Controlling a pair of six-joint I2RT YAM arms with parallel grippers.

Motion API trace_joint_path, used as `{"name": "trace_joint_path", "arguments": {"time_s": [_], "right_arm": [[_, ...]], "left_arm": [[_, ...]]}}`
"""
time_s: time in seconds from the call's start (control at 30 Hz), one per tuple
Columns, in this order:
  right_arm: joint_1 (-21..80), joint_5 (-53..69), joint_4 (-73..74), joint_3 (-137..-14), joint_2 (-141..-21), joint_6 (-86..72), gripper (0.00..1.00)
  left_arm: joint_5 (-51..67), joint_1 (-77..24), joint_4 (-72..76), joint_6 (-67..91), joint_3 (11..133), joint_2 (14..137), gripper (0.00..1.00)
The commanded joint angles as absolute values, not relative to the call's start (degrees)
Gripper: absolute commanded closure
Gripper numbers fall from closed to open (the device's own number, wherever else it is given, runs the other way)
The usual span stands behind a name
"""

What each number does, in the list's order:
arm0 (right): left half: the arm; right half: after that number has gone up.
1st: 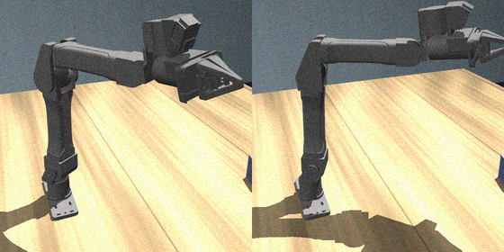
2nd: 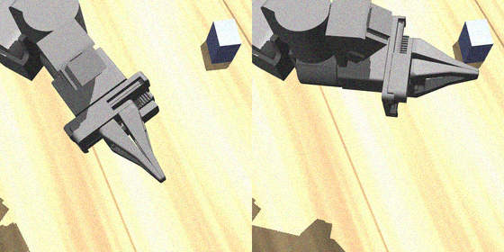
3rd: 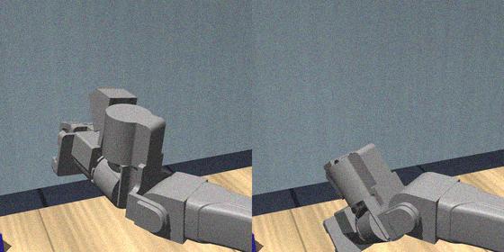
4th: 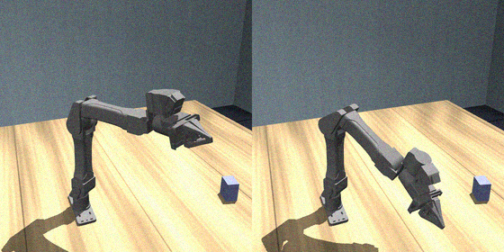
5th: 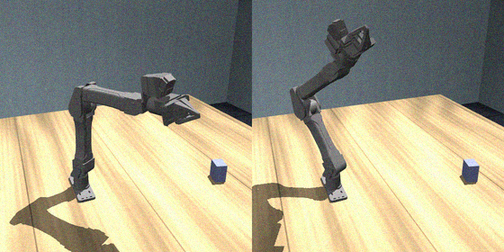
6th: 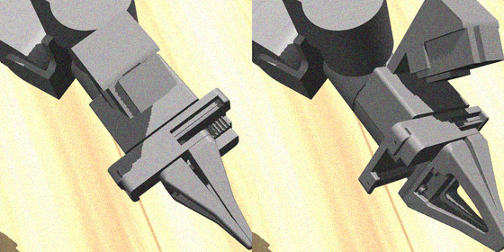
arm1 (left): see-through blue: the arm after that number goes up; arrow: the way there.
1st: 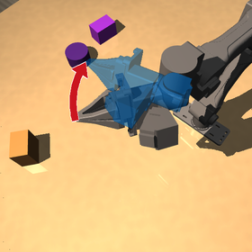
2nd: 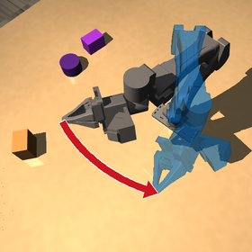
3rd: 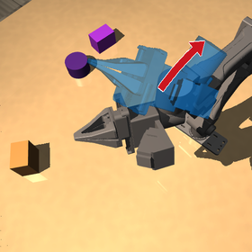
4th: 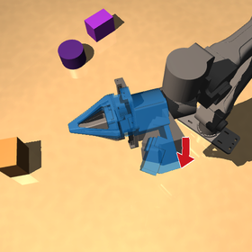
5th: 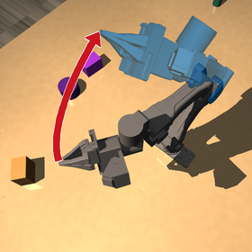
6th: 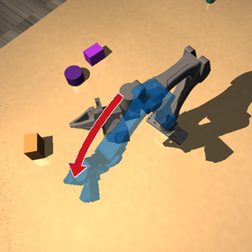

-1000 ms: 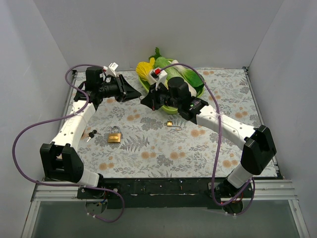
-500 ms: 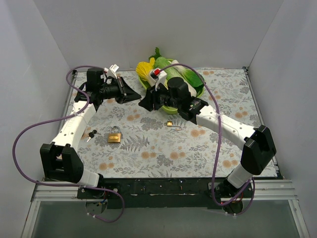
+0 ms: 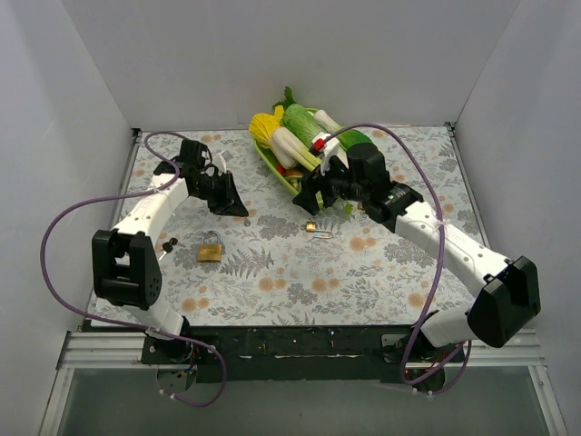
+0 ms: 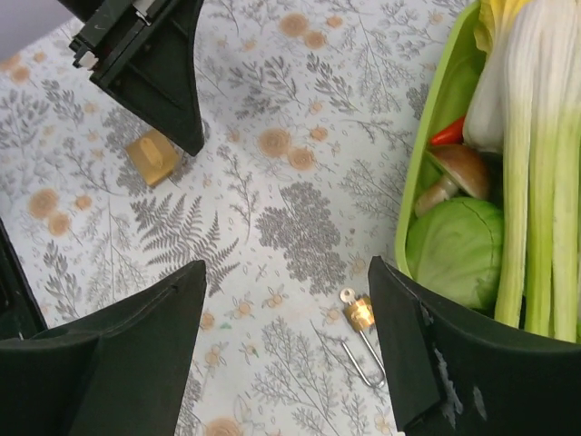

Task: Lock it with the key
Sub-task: Place the key at the center of the board.

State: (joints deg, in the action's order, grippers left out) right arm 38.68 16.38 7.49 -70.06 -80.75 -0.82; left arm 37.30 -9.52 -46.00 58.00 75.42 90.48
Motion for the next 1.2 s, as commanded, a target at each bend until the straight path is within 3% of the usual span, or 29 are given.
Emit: {"name": "trace_joint_path", "arguments": {"time_s": [0.0, 0.6, 0.93, 1.17], "right_arm": [[37.97, 18.81, 10.11, -67.07, -76.21, 8.25, 0.2], [36.56, 20.57, 10.37, -65.57, -73.74, 9.14, 0.16], [35.68, 20.21, 10.55, -65.57, -74.0, 8.7, 0.16], [35.33, 20.13, 10.81, -65.48, -74.09, 8.35, 0.16]], "left_arm": [[29.28, -9.93, -54.24, 48.87, 74.89, 93.16, 1.0], [19.26, -11.34, -53.35, 45.53, 71.11, 103.01, 1.0], [15.56, -11.6, -52.47, 45.7, 70.14, 104.94, 0.94], [15.82, -11.69, -52.12, 45.62, 70.31, 105.91, 0.84]]}}
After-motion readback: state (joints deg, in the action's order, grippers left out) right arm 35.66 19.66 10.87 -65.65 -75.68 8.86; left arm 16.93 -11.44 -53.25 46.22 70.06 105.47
